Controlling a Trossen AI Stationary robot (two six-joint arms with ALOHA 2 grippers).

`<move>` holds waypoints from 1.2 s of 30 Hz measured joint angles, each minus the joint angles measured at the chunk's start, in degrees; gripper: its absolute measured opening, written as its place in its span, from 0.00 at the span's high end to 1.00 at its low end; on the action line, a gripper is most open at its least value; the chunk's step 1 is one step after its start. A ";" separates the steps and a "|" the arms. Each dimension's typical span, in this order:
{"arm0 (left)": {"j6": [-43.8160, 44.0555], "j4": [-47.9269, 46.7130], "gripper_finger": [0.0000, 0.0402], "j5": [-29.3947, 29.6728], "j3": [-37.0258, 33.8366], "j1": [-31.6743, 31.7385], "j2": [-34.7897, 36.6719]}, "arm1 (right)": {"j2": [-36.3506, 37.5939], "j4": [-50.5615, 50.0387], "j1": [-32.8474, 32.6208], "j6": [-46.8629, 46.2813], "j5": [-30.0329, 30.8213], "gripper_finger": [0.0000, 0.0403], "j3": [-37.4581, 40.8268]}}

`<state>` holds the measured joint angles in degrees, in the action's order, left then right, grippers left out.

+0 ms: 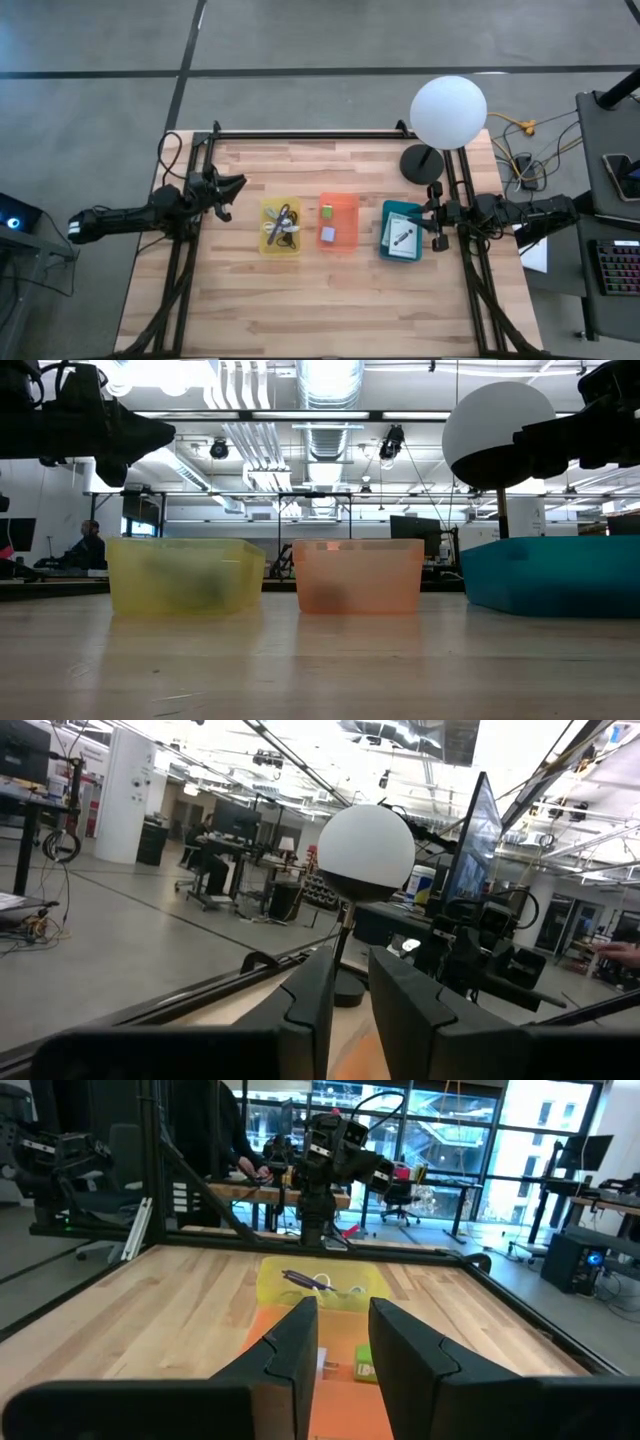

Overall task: Pick and place items into bin
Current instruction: Return to Home Position

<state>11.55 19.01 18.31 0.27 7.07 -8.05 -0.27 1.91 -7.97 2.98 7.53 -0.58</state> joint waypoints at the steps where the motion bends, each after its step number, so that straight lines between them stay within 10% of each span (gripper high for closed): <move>1: 0.02 0.02 0.87 0.00 0.00 0.00 0.00 | 0.00 0.00 0.00 0.00 -0.01 0.81 0.00; 36: 0.02 0.00 0.87 -0.02 0.00 0.02 -0.11 | -0.28 -0.02 0.00 0.00 0.00 0.83 0.00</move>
<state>11.57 19.00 18.28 0.27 7.09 -8.16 -0.56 1.89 -7.97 2.98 7.53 -0.58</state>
